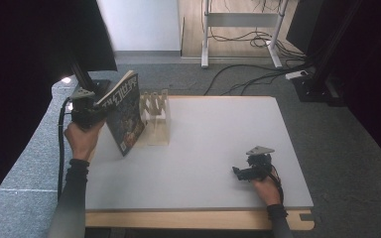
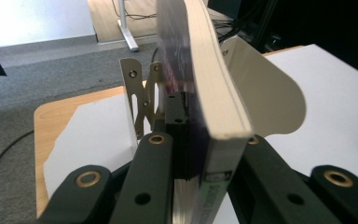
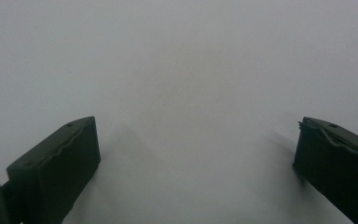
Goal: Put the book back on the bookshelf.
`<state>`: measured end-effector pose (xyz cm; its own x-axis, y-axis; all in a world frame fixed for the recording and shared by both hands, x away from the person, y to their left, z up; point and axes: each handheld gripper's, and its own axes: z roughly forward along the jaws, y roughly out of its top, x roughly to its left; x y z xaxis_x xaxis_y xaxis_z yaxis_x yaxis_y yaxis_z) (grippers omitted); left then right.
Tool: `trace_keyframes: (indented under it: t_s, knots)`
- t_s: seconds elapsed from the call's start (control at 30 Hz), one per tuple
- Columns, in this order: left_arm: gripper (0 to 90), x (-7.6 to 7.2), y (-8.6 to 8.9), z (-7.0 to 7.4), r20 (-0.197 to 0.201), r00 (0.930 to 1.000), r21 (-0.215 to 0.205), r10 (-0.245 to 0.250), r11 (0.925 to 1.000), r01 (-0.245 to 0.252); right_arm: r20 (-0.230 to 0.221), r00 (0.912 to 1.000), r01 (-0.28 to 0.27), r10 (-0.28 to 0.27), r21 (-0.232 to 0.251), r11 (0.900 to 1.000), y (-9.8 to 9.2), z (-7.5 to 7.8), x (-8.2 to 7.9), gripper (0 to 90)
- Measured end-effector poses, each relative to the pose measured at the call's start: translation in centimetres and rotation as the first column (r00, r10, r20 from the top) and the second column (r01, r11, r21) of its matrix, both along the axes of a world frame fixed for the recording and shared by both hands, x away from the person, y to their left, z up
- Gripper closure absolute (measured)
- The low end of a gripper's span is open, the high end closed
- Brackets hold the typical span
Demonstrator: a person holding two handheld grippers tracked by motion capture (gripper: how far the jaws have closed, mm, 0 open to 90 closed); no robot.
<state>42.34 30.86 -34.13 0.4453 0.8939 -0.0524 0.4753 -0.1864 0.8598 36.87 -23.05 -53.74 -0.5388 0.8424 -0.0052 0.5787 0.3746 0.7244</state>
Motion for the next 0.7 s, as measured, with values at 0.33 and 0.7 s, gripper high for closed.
trace_keyframes:
  t_s: [0.33, 0.7]
  knots:
    - [64.9, -0.2, 0.7, -0.9, 0.01, 0.9993, 0.024, 0.036, 0.999, -0.037, 0.002, 1.0, 0.0, 0.0, -0.001, 1.0, 0.0, 0.0, 0.0, 0.0]
    - [22.3, -0.9, 1.8, -1.7, 0.006, 0.9998, 0.008, 0.02, 0.9998, -0.02, 0.0, 1.0, -0.001, 0.001, -0.002, 1.0, 0.0, 0.0, 0.0, 0.0]
